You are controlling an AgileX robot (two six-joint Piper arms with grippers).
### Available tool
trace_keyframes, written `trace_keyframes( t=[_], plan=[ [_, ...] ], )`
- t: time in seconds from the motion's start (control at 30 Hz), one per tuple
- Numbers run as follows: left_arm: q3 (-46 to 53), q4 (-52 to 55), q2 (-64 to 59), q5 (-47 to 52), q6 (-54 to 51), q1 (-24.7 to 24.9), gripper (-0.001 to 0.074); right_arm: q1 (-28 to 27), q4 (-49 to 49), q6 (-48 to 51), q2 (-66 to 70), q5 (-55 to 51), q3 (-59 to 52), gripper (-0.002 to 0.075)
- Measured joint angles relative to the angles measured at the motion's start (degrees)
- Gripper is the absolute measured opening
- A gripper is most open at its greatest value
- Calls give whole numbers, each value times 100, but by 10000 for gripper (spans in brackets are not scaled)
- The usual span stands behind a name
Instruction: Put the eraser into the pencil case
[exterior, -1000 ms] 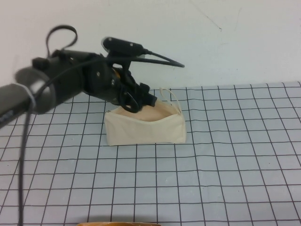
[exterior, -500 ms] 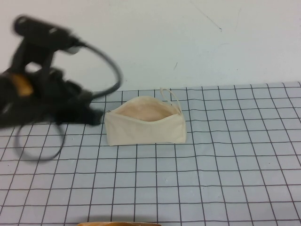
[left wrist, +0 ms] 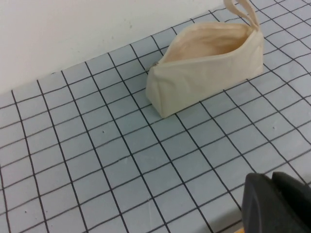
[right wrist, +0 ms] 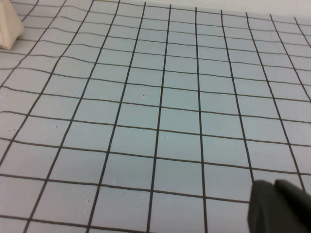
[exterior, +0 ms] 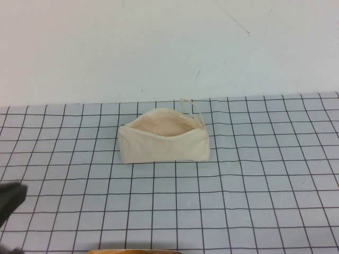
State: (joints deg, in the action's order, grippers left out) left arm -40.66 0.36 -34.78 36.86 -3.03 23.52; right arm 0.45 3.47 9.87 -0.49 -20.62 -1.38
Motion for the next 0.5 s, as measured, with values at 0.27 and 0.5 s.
trace_keyframes(
  t=[0.27, 0.5],
  plan=[
    [235, 0, 813, 506, 0, 0, 1, 0, 0, 0, 0, 0, 0, -3],
    [1423, 170, 1475, -652, 0, -70, -1, 0, 0, 0, 0, 0, 0, -3]
  ],
)
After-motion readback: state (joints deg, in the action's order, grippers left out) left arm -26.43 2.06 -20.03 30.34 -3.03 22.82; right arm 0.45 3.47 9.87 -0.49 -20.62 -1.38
